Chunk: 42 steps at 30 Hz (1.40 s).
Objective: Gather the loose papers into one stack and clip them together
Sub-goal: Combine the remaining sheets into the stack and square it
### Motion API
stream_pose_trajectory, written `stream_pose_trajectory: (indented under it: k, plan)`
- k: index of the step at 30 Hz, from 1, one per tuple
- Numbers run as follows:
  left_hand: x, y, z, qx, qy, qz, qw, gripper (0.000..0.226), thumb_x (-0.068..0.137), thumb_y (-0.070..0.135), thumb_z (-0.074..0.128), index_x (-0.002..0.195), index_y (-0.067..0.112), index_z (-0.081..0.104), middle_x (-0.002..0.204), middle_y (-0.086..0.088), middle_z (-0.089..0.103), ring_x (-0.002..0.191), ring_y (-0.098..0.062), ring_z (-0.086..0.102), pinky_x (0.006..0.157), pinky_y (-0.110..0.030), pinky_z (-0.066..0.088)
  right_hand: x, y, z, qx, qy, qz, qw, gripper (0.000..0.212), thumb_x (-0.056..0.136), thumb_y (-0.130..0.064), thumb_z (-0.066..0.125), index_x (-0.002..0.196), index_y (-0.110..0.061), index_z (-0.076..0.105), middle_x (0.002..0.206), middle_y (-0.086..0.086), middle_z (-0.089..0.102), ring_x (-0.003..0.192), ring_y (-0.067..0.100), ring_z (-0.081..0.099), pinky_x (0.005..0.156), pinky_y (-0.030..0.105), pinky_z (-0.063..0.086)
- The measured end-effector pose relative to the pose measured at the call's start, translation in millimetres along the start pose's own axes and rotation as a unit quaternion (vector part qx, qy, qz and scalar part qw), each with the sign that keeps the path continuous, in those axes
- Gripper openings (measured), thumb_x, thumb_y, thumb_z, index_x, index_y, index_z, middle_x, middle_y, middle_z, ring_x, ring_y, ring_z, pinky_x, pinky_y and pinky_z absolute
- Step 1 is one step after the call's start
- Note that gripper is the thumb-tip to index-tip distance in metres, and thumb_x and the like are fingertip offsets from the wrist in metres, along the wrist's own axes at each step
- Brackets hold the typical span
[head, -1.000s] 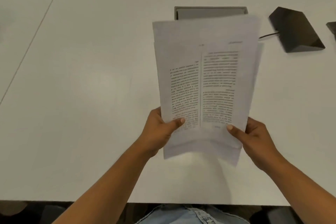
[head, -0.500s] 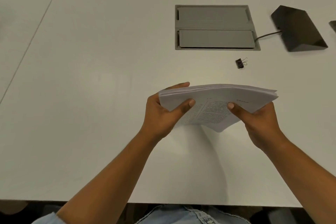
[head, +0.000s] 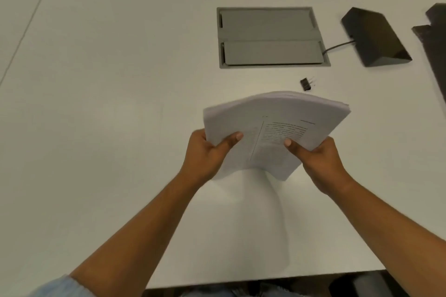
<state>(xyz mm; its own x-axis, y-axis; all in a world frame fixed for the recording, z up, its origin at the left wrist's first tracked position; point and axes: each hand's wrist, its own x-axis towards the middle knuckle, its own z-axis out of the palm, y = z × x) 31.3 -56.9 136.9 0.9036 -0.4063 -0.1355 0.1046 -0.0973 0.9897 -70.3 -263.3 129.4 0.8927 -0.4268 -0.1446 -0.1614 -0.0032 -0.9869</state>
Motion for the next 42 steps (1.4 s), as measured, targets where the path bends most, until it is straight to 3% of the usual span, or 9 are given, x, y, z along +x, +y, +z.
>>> stream_pose_trajectory:
  k: [6, 12, 17, 20, 23, 26, 29, 36, 42]
  plan:
    - [13.0, 29.2, 4.7, -0.019, -0.032, 0.083, 0.996, 0.052, 0.085, 0.011, 0.073, 0.083, 0.062, 0.068, 0.083, 0.033, 0.072, 0.084, 0.007, 0.070, 0.069, -0.017, 0.057, 6.6, -34.7, 0.5, 0.009, 0.039, -0.094, 0.995, 0.044, 0.083, -0.005, 0.069, 0.112, -0.038, 0.062, 0.106, -0.012, 0.073, 0.104, 0.015, 0.067, 0.079, 0.029, 0.058]
    - [26.4, 31.2, 18.1, 0.010, 0.001, 0.109, 0.994, 0.044, 0.074, 0.012, 0.082, 0.108, 0.035, 0.066, 0.099, 0.025, 0.071, 0.099, 0.004, 0.066, 0.079, -0.017, 0.058, 20.7, -21.8, -14.6, 0.052, 0.030, -0.072, 0.996, 0.039, 0.076, -0.014, 0.073, 0.108, -0.035, 0.070, 0.104, -0.005, 0.075, 0.103, 0.018, 0.069, 0.081, 0.032, 0.055]
    - [29.2, 34.3, 24.7, 0.030, 0.030, 0.108, 0.993, 0.028, 0.076, 0.017, 0.079, 0.099, 0.031, 0.074, 0.096, 0.027, 0.074, 0.099, -0.001, 0.069, 0.075, -0.016, 0.056, 39.0, -14.8, -30.4, 0.064, -0.029, -0.043, 0.997, 0.045, 0.075, -0.012, 0.071, 0.118, -0.024, 0.066, 0.115, -0.006, 0.073, 0.107, 0.013, 0.067, 0.080, 0.024, 0.054]
    - [29.6, 32.0, 28.0, 0.036, 0.041, 0.080, 0.995, 0.032, 0.077, 0.014, 0.079, 0.085, 0.044, 0.073, 0.084, 0.028, 0.074, 0.087, 0.002, 0.070, 0.068, -0.014, 0.054, 48.6, -11.8, -33.3, 0.051, -0.046, -0.022, 0.997, 0.056, 0.073, -0.019, 0.074, 0.124, -0.037, 0.061, 0.121, -0.010, 0.068, 0.110, 0.007, 0.064, 0.083, 0.025, 0.056]
    - [34.5, 29.0, 29.7, 0.024, 0.069, 0.076, 0.994, 0.033, 0.078, 0.016, 0.077, 0.080, 0.049, 0.074, 0.082, 0.022, 0.076, 0.083, -0.001, 0.073, 0.071, -0.021, 0.058, 60.0, -14.6, -29.8, 0.023, -0.053, -0.038, 0.998, 0.038, 0.075, -0.021, 0.073, 0.105, -0.045, 0.071, 0.106, -0.009, 0.075, 0.103, 0.014, 0.069, 0.085, 0.036, 0.058]
    - [42.7, 33.3, 28.6, 0.008, 0.079, 0.100, 0.992, 0.031, 0.076, 0.019, 0.075, 0.086, 0.048, 0.075, 0.085, 0.021, 0.076, 0.086, -0.005, 0.073, 0.073, -0.026, 0.061, 70.0, -30.1, -25.0, 0.011, -0.045, -0.078, 0.996, 0.038, 0.077, -0.023, 0.070, 0.097, -0.055, 0.069, 0.100, -0.017, 0.075, 0.101, 0.011, 0.069, 0.081, 0.029, 0.057]
    - [56.1, 34.4, 25.7, -0.001, 0.072, 0.111, 0.991, 0.027, 0.073, 0.018, 0.077, 0.088, 0.040, 0.071, 0.082, 0.025, 0.075, 0.083, -0.001, 0.072, 0.068, -0.018, 0.058, 79.4, -37.9, -25.5, 0.012, -0.048, -0.100, 0.994, 0.043, 0.075, -0.023, 0.071, 0.097, -0.060, 0.066, 0.098, -0.023, 0.073, 0.100, 0.006, 0.068, 0.076, 0.025, 0.057]
    - [81.0, 5.1, 18.9, 0.024, 0.014, 0.078, 0.997, 0.036, 0.077, 0.019, 0.078, 0.096, 0.049, 0.068, 0.094, 0.026, 0.074, 0.092, -0.002, 0.071, 0.075, -0.023, 0.059, 92.9, -5.8, -11.3, 0.015, -0.042, -0.055, 0.998, 0.049, 0.075, -0.019, 0.073, 0.103, -0.059, 0.064, 0.106, -0.017, 0.072, 0.106, 0.012, 0.066, 0.084, 0.035, 0.058]
    - [94.8, -3.4, 16.4, 0.015, -0.004, 0.059, 0.998, 0.045, 0.078, 0.024, 0.076, 0.099, 0.062, 0.065, 0.098, 0.030, 0.072, 0.098, -0.002, 0.069, 0.076, -0.021, 0.057, 99.5, 8.8, -5.4, 0.022, -0.023, -0.027, 0.999, 0.049, 0.074, -0.019, 0.076, 0.103, -0.057, 0.063, 0.104, -0.020, 0.071, 0.105, 0.008, 0.065, 0.081, 0.030, 0.058]
